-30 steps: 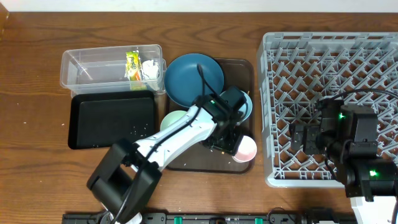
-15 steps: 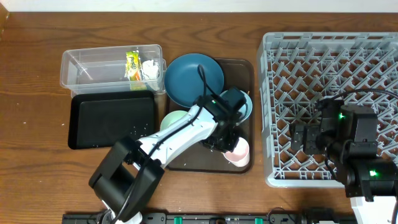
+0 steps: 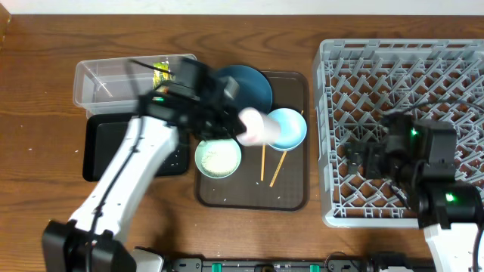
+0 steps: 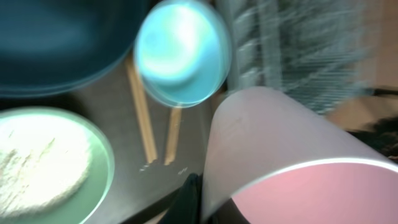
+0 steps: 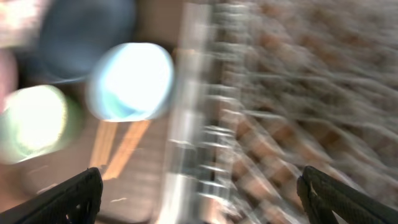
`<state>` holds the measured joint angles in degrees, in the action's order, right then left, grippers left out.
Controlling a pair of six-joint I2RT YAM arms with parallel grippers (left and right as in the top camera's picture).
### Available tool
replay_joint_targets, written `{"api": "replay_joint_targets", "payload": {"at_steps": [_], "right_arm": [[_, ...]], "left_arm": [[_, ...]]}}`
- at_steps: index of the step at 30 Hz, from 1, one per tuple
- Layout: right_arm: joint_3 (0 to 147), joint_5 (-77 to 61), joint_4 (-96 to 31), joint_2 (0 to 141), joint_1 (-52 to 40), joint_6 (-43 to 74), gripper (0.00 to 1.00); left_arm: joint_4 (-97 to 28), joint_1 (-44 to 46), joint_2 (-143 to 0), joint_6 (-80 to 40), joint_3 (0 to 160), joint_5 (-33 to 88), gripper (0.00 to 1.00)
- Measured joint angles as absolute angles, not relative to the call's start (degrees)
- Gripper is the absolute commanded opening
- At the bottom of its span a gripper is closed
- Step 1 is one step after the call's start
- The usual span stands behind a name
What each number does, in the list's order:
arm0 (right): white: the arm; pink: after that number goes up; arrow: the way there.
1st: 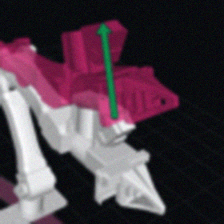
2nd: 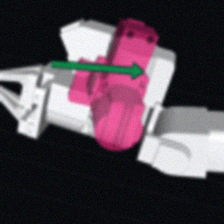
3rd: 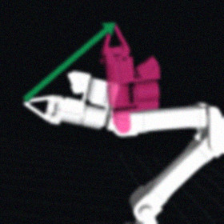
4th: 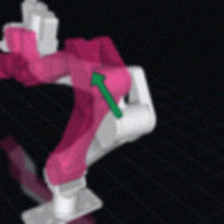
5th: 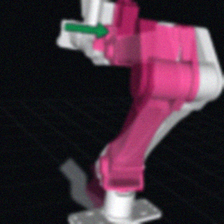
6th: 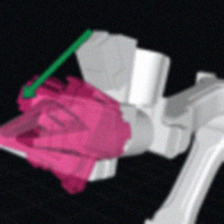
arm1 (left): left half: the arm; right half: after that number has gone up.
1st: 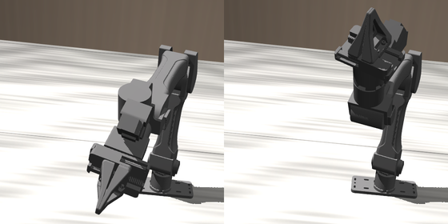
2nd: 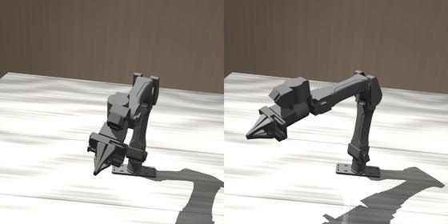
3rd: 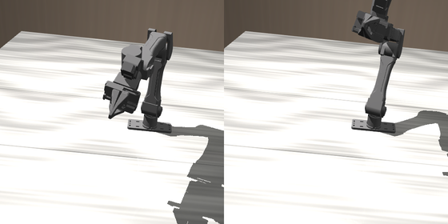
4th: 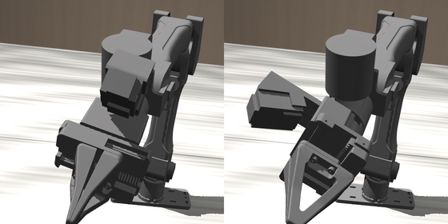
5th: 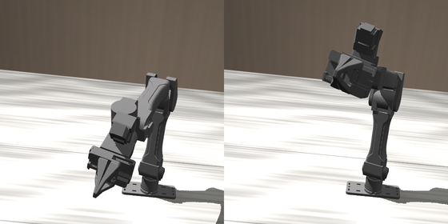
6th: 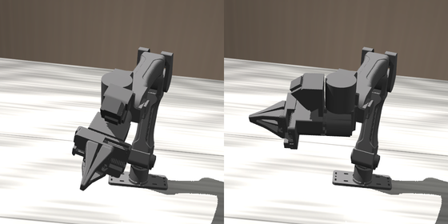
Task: Sort waste into correct bins and load items into the dishwasher rack
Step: 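Lift the pink cup with the left gripper toward the right gripper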
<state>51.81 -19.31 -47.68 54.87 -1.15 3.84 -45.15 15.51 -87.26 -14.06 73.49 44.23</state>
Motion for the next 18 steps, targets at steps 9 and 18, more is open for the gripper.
{"api": "replay_joint_targets", "payload": {"at_steps": [9,18], "right_arm": [[51.8,-59.6,-34.2,61.1,-1.2,-6.3,0.99],[51.8,-71.3,-26.5,63.4,-1.2,-8.3,0.99]], "left_arm": [[-39.0,9.6,-88.4,-13.6,73.5,68.2,0.06],[-37.3,12.6,-88.4,-13.6,73.5,76.6,0.06]]}}
